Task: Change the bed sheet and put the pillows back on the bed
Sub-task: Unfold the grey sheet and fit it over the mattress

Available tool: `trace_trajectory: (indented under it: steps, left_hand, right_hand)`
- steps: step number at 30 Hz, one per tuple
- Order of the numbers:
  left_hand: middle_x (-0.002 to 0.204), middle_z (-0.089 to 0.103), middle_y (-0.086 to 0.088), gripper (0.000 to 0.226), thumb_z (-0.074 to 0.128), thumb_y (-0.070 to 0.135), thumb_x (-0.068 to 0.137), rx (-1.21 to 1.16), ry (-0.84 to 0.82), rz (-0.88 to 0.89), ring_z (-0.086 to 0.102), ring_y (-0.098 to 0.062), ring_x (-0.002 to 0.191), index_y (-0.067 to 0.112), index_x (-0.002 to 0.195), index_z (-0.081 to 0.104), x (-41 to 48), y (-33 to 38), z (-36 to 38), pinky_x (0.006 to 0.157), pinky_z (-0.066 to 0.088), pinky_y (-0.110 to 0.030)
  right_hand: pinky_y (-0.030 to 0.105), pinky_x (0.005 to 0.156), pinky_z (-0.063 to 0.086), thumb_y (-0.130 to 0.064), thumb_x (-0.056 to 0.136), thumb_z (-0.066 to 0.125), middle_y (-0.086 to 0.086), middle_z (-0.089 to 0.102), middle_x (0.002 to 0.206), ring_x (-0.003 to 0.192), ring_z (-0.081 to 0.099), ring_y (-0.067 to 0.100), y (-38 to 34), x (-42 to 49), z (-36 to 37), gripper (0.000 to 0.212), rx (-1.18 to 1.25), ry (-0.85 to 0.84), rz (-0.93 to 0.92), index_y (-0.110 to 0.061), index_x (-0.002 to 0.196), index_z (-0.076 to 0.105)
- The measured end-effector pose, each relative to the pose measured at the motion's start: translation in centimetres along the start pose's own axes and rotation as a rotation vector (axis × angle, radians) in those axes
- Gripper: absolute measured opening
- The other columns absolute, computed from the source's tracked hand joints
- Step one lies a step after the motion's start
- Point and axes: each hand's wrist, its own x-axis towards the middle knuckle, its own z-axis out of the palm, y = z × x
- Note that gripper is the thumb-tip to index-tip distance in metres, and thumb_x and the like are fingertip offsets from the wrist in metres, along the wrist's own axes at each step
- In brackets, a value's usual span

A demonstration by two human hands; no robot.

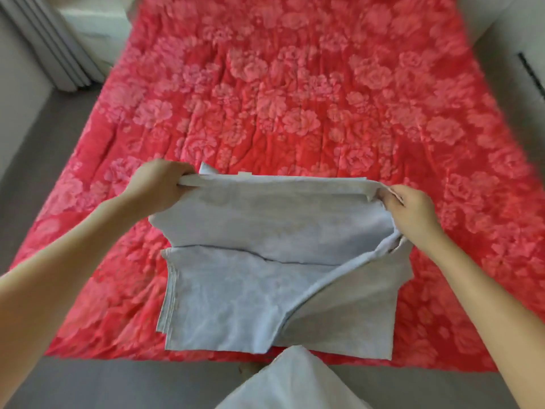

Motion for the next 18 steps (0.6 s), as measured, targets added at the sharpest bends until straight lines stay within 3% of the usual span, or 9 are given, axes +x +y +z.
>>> trace_trajectory:
  steps: [4, 7, 9, 11, 13, 15, 16, 17, 18]
  left_hand:
    - [0.076, 0.059, -0.006, 0.024, 0.068, 0.029, 0.084, -0.098, -0.13, -0.03, 0.052, -0.024, 0.073, 0.01, 0.099, 0.07, 0.3, 0.2, -5.1, 0.064, 0.035, -0.029]
    - [0.078, 0.064, -0.005, 0.04, 0.068, 0.047, 0.072, -0.103, -0.246, -0.025, 0.057, -0.024, 0.075, 0.012, 0.092, 0.072, -0.7, 0.7, -6.6, 0.067, 0.041, -0.028]
    - [0.072, 0.064, -0.002, 0.028, 0.069, 0.044, 0.074, -0.116, -0.319, -0.019, 0.058, -0.02, 0.069, 0.016, 0.081, 0.071, -1.6, 2.2, -6.9, 0.06, 0.042, -0.026]
    - [0.06, 0.056, 0.002, 0.021, 0.073, 0.037, 0.075, -0.151, -0.35, 0.048, 0.05, -0.014, 0.058, 0.02, 0.065, 0.064, -2.2, 4.9, -7.2, 0.051, 0.036, -0.02]
    - [0.054, 0.05, 0.003, 0.026, 0.073, 0.033, 0.075, -0.175, -0.362, 0.165, 0.043, -0.013, 0.052, 0.022, 0.058, 0.057, -2.6, 8.5, -7.7, 0.047, 0.03, -0.015]
    - [0.054, 0.051, 0.0, 0.018, 0.073, 0.026, 0.077, -0.205, -0.365, 0.258, 0.043, -0.012, 0.05, 0.02, 0.065, 0.061, -2.6, 11.6, -8.2, 0.046, 0.033, -0.013]
    - [0.057, 0.054, -0.001, 0.013, 0.073, 0.025, 0.076, -0.224, -0.347, 0.281, 0.043, -0.012, 0.049, 0.017, 0.071, 0.066, -2.6, 12.6, -8.5, 0.046, 0.033, -0.013]
    - [0.059, 0.055, -0.001, 0.011, 0.073, 0.025, 0.076, -0.253, -0.321, 0.285, 0.045, -0.012, 0.051, 0.016, 0.075, 0.068, -2.7, 13.3, -8.8, 0.045, 0.033, -0.012]
    - [0.061, 0.057, 0.001, 0.01, 0.073, 0.025, 0.076, -0.299, -0.29, 0.272, 0.048, -0.011, 0.053, 0.016, 0.078, 0.07, -2.8, 13.4, -8.9, 0.045, 0.034, -0.011]
  right_hand:
    - [0.032, 0.056, 0.028, -0.036, 0.082, 0.068, 0.023, 0.047, 0.068, 0.061, 0.042, 0.019, -2.4, -2.0, -3.3, 0.04, 0.036, -0.169, -0.011, 0.002, 0.076, 0.057]
    - [0.035, 0.055, 0.034, -0.042, 0.08, 0.068, 0.011, 0.056, 0.067, 0.062, 0.053, 0.019, -2.9, -3.6, -4.5, 0.036, -0.187, -0.24, -0.004, -0.007, 0.083, 0.063]
    - [0.034, 0.067, 0.044, -0.044, 0.08, 0.068, 0.0, 0.068, 0.092, 0.086, 0.064, 0.022, -4.4, -4.5, -4.4, 0.032, -0.386, -0.226, -0.026, -0.023, 0.105, 0.066]
    - [0.032, 0.088, 0.043, -0.046, 0.076, 0.074, -0.002, 0.056, 0.131, 0.119, 0.054, 0.02, -7.2, -5.2, -3.1, 0.072, -0.357, -0.309, -0.113, -0.025, 0.138, 0.045]
    - [0.033, 0.104, 0.036, -0.046, 0.069, 0.08, 0.001, 0.042, 0.146, 0.133, 0.041, 0.02, -11.0, -5.8, -1.0, 0.099, -0.175, -0.383, -0.206, -0.022, 0.149, 0.026]
    - [0.031, 0.101, 0.038, -0.045, 0.069, 0.08, 0.002, 0.049, 0.14, 0.129, 0.045, 0.018, -14.4, -6.3, 1.1, 0.098, -0.068, -0.358, -0.275, -0.023, 0.149, 0.026]
    - [0.028, 0.091, 0.043, -0.044, 0.073, 0.077, -0.002, 0.06, 0.125, 0.116, 0.055, 0.015, -15.7, -6.5, 1.9, 0.083, 0.0, -0.328, -0.272, -0.025, 0.143, 0.038]
    - [0.026, 0.074, 0.044, -0.043, 0.077, 0.075, -0.007, 0.065, 0.098, 0.091, 0.06, 0.01, -16.5, -6.5, 2.4, 0.056, 0.053, -0.284, -0.259, -0.026, 0.126, 0.055]
    - [0.026, 0.058, 0.035, -0.042, 0.079, 0.072, -0.012, 0.055, 0.07, 0.066, 0.052, 0.006, -16.9, -6.5, 2.7, 0.023, 0.074, -0.226, -0.251, -0.027, 0.095, 0.064]
